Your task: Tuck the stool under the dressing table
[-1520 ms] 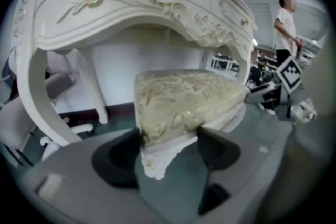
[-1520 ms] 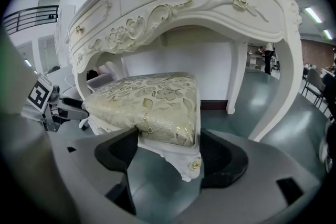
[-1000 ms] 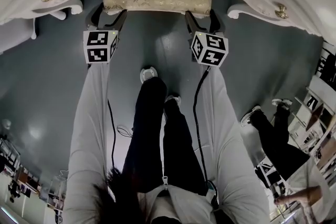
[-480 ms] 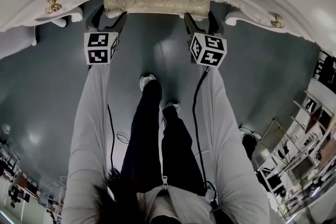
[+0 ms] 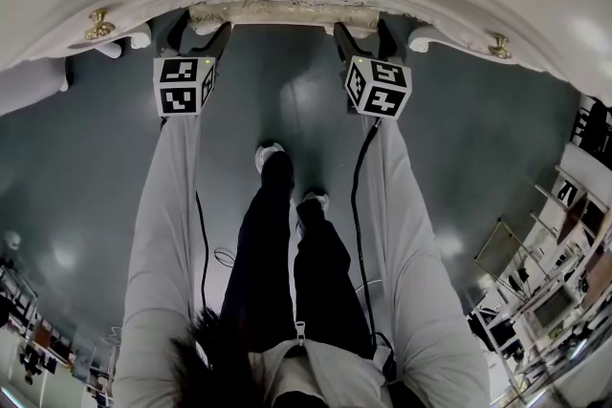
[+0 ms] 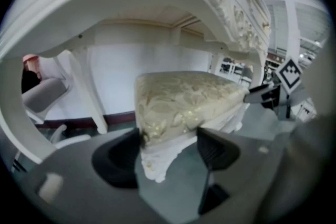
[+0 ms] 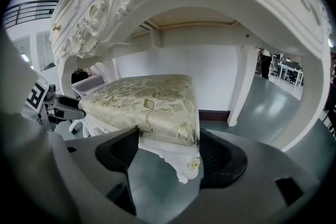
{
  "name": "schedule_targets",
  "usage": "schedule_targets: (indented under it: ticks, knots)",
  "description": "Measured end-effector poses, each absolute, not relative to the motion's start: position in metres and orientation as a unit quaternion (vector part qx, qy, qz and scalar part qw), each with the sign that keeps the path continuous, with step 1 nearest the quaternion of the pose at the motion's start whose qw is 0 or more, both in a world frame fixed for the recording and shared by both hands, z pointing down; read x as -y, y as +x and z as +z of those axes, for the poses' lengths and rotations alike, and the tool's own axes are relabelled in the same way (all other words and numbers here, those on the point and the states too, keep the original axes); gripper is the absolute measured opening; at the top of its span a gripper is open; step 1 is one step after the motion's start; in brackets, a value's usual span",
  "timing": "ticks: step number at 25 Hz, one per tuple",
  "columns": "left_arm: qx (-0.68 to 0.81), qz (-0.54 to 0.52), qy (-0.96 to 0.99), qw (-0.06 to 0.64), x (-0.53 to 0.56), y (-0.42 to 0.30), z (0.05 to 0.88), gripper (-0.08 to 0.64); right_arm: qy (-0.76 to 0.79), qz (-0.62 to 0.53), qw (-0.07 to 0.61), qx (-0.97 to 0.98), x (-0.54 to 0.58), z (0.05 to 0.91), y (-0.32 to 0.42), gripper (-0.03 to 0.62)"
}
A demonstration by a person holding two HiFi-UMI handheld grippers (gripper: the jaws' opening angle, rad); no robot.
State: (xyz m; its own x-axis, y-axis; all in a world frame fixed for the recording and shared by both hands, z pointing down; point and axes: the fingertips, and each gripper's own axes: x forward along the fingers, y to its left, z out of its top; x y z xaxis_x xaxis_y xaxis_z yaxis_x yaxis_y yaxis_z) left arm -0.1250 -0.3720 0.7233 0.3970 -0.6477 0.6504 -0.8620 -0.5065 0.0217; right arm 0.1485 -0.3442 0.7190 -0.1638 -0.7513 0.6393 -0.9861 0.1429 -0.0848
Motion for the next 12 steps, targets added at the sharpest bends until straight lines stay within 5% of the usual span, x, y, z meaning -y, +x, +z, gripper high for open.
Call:
schedule_targets:
  ticks: [12]
  knots:
    - [0.468, 0.296, 0.813, 0.181, 0.39, -0.124, 0.724, 0.336, 0.601, 0.251, 0.236, 0.721, 0.365, 0.719, 0.15, 0.36]
